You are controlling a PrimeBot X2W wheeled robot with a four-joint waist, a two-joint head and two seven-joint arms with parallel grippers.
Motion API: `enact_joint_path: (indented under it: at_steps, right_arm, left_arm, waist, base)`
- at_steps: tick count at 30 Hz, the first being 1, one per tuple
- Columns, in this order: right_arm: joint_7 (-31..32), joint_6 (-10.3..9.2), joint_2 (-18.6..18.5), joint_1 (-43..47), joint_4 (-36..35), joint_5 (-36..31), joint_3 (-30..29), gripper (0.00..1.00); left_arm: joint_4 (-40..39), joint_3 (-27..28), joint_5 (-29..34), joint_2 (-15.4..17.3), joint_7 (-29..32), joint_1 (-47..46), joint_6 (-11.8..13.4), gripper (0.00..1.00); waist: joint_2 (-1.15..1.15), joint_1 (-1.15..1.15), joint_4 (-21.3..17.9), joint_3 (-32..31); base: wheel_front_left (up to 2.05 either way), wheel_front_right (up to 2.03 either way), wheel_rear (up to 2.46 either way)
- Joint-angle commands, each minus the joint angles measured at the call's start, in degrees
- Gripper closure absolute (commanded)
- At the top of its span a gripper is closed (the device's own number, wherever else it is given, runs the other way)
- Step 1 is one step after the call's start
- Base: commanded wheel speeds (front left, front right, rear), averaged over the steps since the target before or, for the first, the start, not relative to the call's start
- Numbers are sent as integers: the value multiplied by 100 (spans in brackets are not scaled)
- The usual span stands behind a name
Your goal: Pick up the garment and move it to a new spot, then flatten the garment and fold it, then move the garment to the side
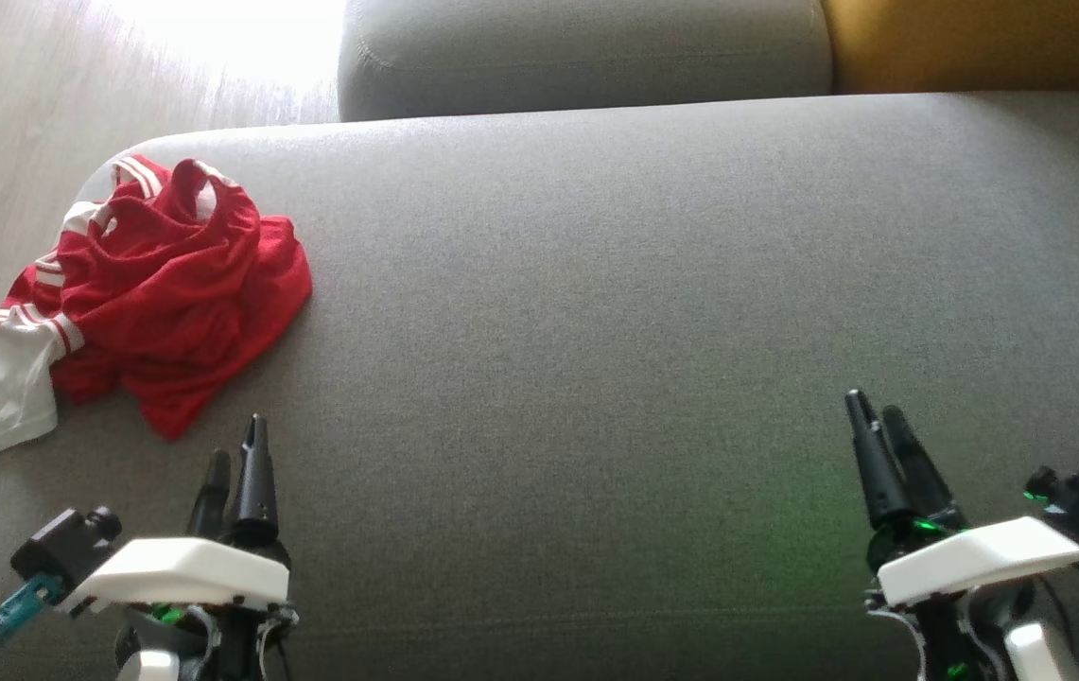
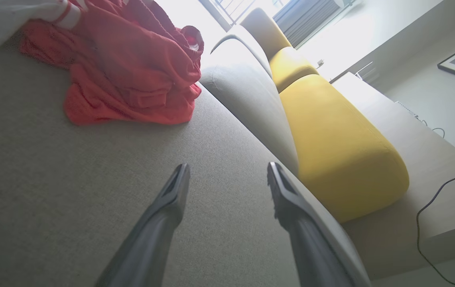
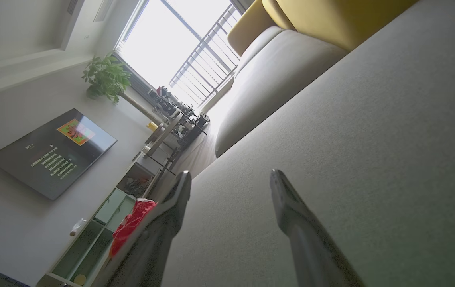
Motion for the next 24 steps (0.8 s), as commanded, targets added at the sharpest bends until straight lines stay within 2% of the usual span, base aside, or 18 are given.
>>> enact_joint_path:
  at_steps: [1,9,24]
  right_arm:
    - [-90,0,-44,-120,-268,-196,-23,0]
    - [-225,-1,-50,-119,-311,-647,-139,0]
    - [-478,-1,-60,-166,-492,-1856,-12,0]
  left_arm:
    - [-282,20,245,76,-78,-87,35,0]
    - [-476,-74,853,118,-212,-83,201,0]
    - [-656,-251,1876,193,-463,-53,480,0]
  waist:
    - [0,0,2,4]
    - [0,0,14,39]
    - [0,0,17,63]
  base:
    - [0,0,0]
    - [0,0,0]
    - [0,0,0]
